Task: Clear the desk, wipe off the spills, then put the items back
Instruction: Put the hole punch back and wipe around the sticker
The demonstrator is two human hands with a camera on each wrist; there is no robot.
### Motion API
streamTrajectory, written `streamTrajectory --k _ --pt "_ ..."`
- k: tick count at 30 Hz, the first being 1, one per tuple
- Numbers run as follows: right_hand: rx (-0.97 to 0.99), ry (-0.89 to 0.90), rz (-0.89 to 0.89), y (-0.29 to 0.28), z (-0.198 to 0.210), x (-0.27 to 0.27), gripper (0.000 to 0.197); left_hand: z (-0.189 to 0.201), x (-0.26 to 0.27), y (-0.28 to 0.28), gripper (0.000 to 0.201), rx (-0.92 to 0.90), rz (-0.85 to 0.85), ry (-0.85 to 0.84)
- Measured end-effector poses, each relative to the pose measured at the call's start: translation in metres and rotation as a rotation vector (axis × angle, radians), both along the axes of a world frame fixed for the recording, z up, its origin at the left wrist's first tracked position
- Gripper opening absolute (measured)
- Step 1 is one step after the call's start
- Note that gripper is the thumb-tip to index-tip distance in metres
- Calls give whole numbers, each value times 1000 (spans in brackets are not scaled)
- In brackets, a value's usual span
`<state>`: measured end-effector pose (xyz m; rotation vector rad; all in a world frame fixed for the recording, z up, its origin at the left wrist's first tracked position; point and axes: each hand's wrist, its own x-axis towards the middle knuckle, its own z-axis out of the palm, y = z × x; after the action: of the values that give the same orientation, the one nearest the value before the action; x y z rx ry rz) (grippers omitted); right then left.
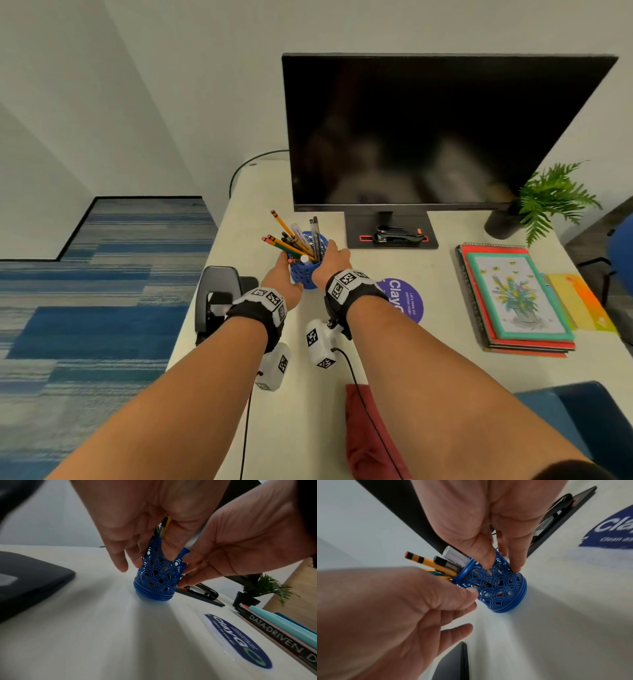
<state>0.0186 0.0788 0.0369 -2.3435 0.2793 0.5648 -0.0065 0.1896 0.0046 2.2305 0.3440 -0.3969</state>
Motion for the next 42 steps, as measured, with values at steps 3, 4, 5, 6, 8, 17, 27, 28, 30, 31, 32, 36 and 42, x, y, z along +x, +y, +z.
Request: streamTrajectory --k 3,4,5,6,8,17,27,28,30,31,32,36,42 --pt "3 8 10 18 -2 4 70 0 2 17 75 4 21 10" --pt "2 15 12 23 -3 6 70 0 3 21 73 -4 24 8" --pt "1 18 17 29 -4 7 70 0 4 25 70 -6 28 12" --pt "-1 23 21 34 -5 9 69 1 4 29 69 -3 25 10" --pt "1 28 25 42 -7 11 68 -1 7 37 70 11 28 14" --pt "14 -14 57 58 -20 23 73 3 12 42 67 96 11 48" --pt "70 -28 78 53 -23 15 61 -3 7 41 76 93 105 -11" --pt "75 -34 75 52 -24 12 57 -3 5 41 76 90 108 -15" --pt "71 -46 82 48 -23 6 53 -2 1 38 76 80 111 -32" --pt "64 -49 92 44 -23 3 52 0 -1 37 76 68 106 -29" --pt "52 -46 106 40 -22 0 53 0 -2 36 77 41 95 -9" --pt "-8 -34 149 24 -20 -17 54 -1 -10 34 91 -4 49 41" --pt "-71 -21 163 9 -21 -46 63 -2 -29 27 91 28 -42 51"
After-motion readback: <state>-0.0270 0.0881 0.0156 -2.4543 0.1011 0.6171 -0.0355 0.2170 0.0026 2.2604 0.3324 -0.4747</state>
